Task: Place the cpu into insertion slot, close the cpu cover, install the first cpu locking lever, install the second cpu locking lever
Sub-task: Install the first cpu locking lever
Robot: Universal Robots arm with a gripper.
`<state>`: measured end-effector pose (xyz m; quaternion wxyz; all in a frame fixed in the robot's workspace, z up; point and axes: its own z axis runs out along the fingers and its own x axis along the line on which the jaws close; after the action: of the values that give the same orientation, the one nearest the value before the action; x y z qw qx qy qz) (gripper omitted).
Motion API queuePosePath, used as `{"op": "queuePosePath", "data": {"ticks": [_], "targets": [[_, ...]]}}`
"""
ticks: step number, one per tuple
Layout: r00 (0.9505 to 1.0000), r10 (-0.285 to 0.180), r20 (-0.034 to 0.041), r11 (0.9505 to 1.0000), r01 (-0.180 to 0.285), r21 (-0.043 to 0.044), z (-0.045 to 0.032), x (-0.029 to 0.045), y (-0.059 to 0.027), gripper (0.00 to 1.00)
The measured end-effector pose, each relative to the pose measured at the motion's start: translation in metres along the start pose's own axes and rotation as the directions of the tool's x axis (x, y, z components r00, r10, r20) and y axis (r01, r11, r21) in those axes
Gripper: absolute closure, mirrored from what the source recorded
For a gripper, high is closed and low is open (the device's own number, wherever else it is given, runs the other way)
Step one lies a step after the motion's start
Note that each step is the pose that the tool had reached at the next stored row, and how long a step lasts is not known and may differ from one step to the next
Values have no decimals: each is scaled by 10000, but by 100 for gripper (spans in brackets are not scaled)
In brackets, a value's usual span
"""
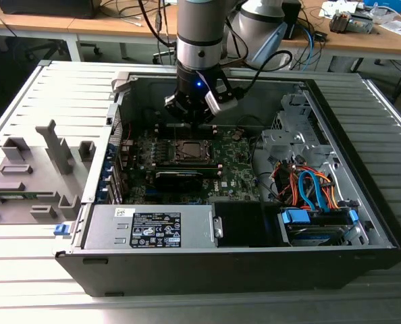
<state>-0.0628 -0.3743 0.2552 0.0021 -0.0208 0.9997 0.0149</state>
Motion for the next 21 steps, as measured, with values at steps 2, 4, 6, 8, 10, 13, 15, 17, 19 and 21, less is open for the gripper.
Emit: {"op": "queuePosePath", "data": {"ticks": [2, 4, 6, 8, 10, 13, 15, 17, 19, 21], "targets": [[10000, 5, 5, 10000, -5, -34, 0, 67, 3, 89], [10000, 7, 11, 10000, -7, -48, 0, 135, 6, 89], [10000, 6, 19, 10000, -6, -51, -1, 189, 8, 89], [10000, 7, 33, 10000, -7, -50, -1, 256, 12, 89], [10000, 5, 53, 10000, -5, -48, -1, 315, 17, 89], [9999, 3, 126, 10000, -3, -43, 0, 453, 45, 89], [9999, 3, 144, 10000, -3, -27, 0, 486, 66, 89], [9999, 1, 151, 10000, 0, -14, 0, 510, 92, 89], [9999, 2, 155, 10000, -2, -10, 1, 526, 118, 89], [9999, 2, 155, 10000, -2, -5, 2, 529, 153, 89]]}}
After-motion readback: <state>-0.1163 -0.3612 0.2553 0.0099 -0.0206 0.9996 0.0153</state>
